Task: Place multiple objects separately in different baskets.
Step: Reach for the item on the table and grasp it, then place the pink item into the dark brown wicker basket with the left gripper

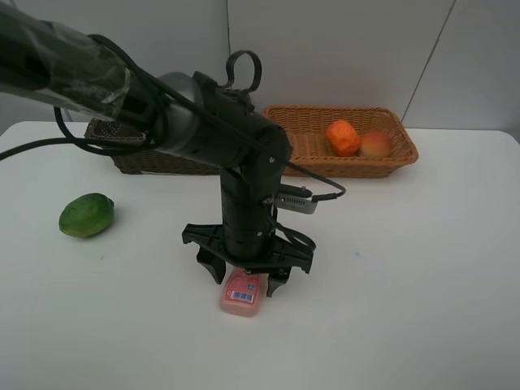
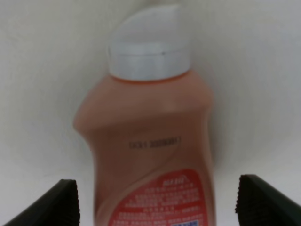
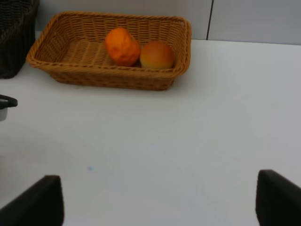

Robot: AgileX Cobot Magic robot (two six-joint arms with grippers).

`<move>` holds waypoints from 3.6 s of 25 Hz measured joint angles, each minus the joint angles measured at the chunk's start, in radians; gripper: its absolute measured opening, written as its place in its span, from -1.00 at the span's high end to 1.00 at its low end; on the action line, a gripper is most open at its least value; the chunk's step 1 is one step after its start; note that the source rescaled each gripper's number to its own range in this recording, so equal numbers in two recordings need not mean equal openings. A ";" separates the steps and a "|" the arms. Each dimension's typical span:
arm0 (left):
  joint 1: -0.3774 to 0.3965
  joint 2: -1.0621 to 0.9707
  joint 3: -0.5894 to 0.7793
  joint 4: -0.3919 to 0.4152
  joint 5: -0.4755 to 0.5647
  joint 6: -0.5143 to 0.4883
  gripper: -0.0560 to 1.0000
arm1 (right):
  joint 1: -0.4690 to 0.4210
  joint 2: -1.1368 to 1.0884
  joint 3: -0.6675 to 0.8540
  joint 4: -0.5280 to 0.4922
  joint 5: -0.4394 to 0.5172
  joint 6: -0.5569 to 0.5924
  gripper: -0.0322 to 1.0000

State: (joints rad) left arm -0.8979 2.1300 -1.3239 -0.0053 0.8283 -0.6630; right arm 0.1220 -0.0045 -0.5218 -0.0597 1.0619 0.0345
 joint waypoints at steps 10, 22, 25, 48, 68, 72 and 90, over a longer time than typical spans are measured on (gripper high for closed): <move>0.012 0.003 0.000 -0.013 -0.007 0.028 -0.78 | 0.000 0.000 0.000 0.000 0.000 0.000 -0.35; 0.031 0.008 0.000 -0.022 -0.012 0.047 -0.74 | 0.000 0.000 0.000 0.000 0.000 0.000 -0.35; 0.031 0.008 0.000 -0.022 -0.012 0.047 -0.60 | 0.000 0.000 0.000 0.000 0.000 0.000 -0.35; 0.031 0.008 0.000 -0.004 -0.006 0.049 -0.37 | 0.000 0.000 0.000 0.000 0.000 0.000 -0.35; 0.031 0.001 -0.192 0.000 0.150 0.104 -0.37 | 0.000 0.000 0.000 0.000 0.000 0.000 -0.35; 0.032 -0.010 -0.270 0.005 0.181 0.122 -0.37 | 0.000 0.000 0.000 0.000 0.000 0.000 -0.35; 0.209 -0.015 -0.491 0.034 0.270 0.240 -0.37 | 0.000 0.000 0.000 0.000 0.000 0.000 -0.35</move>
State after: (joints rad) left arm -0.6888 2.1147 -1.8150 0.0287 1.0985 -0.4231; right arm 0.1220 -0.0045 -0.5218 -0.0597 1.0619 0.0345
